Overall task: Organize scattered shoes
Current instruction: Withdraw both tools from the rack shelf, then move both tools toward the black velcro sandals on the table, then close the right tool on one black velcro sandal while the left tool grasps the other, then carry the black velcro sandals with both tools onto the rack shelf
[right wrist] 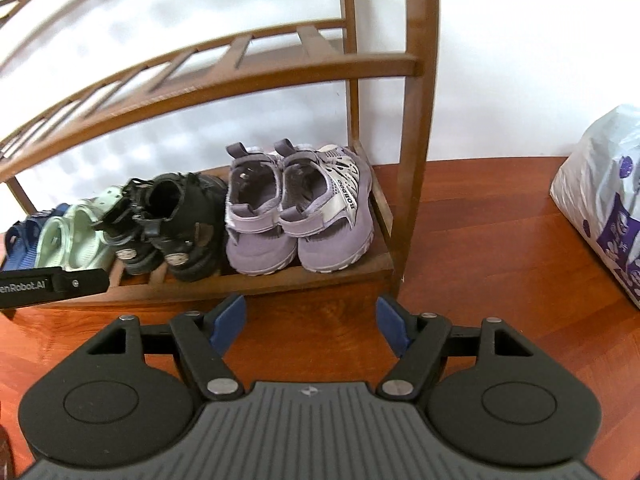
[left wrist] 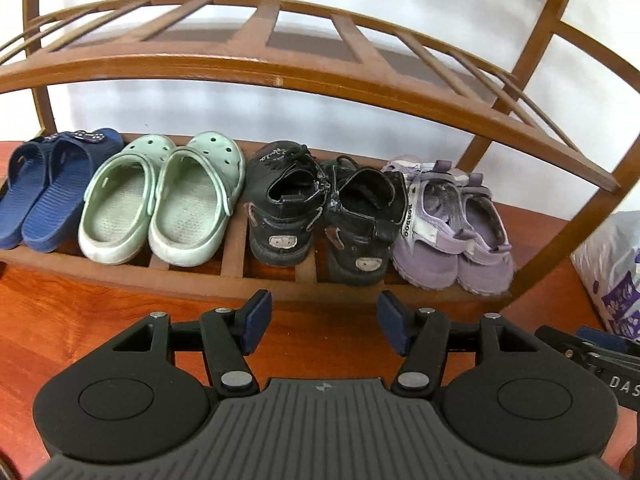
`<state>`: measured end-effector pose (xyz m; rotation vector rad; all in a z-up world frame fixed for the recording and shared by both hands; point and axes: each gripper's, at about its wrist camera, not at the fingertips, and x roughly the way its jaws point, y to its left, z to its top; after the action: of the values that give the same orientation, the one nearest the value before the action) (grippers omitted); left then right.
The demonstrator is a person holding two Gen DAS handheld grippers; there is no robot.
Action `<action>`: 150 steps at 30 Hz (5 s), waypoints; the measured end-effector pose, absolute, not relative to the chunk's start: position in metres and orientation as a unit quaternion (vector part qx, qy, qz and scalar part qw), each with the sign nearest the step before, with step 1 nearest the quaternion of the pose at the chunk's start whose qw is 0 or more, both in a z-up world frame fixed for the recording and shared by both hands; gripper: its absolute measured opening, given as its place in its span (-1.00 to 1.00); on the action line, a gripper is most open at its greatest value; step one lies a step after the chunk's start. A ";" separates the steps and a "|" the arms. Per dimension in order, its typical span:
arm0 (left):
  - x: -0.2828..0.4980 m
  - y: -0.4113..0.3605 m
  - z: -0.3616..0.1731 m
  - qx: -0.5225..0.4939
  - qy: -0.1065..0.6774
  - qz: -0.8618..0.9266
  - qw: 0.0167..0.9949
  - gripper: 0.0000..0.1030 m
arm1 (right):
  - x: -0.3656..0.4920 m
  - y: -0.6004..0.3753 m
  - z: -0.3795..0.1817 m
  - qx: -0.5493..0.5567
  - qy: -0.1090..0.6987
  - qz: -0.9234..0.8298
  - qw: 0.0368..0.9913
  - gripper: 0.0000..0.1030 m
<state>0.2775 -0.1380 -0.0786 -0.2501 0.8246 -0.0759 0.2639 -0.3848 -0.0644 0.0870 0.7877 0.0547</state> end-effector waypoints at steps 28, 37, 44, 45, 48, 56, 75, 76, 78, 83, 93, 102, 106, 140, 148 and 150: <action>0.107 -0.115 -0.062 -0.100 0.404 -0.050 0.908 0.38 | 0.114 -0.385 -0.041 0.030 0.395 0.064 0.916 0.62; 0.069 -0.136 -0.081 -0.077 0.429 -0.117 0.892 0.38 | 0.056 -0.398 -0.055 0.041 0.404 0.031 0.913 0.62; 0.050 -0.162 -0.092 -0.056 0.438 -0.159 0.883 0.38 | 0.014 -0.424 -0.070 0.035 0.414 -0.018 0.909 0.62; 0.048 -0.166 -0.094 -0.055 0.439 -0.165 0.881 0.38 | 0.010 -0.429 -0.072 0.033 0.416 -0.022 0.909 0.62; 0.039 -0.187 -0.102 -0.042 0.442 -0.185 0.876 0.38 | -0.001 -0.445 -0.082 0.027 0.421 -0.031 0.906 0.62; 0.029 -0.236 -0.126 -0.021 0.462 -0.211 0.861 0.39 | -0.013 -0.485 -0.109 0.011 0.437 -0.024 0.899 0.61; 0.044 -0.304 -0.168 0.043 0.473 -0.205 0.856 0.25 | -0.010 -0.503 -0.138 -0.031 0.460 0.044 0.886 0.38; 0.046 -0.305 -0.171 0.045 0.473 -0.205 0.856 0.18 | -0.008 -0.503 -0.141 -0.031 0.460 0.042 0.886 0.36; 0.049 -0.306 -0.176 0.039 0.478 -0.201 0.854 0.02 | -0.002 -0.503 -0.148 -0.033 0.460 0.039 0.886 0.31; 0.052 -0.305 -0.185 0.016 0.487 -0.174 0.856 -0.21 | 0.011 -0.501 -0.163 -0.025 0.463 0.041 0.885 0.30; 0.053 -0.292 -0.186 -0.038 0.485 -0.152 0.860 -0.56 | 0.028 -0.509 -0.173 0.034 0.479 0.035 0.877 -0.59; 0.058 -0.270 -0.164 -0.094 0.457 -0.143 0.873 -0.56 | 0.039 -0.502 -0.151 0.050 0.457 0.038 0.887 -0.65; 0.061 -0.258 -0.146 -0.114 0.442 -0.131 0.880 -0.56 | 0.049 -0.498 -0.129 0.060 0.446 0.050 0.891 -0.65; 0.225 -0.190 0.055 -0.118 0.289 -0.105 0.944 -0.46 | 0.222 -0.410 0.076 0.050 0.300 0.085 0.949 -0.64; 0.285 -0.198 0.064 -0.124 0.281 -0.100 0.946 -0.45 | 0.283 -0.417 0.094 0.062 0.282 0.063 0.955 -0.63; 0.299 -0.199 0.063 -0.126 0.282 -0.091 0.947 -0.45 | 0.300 -0.415 0.094 0.058 0.279 0.055 0.957 -0.63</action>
<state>0.2987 -0.1995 0.0630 -0.2557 0.5751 -0.1863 0.2998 -0.4152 0.0943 0.1180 0.5651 0.1117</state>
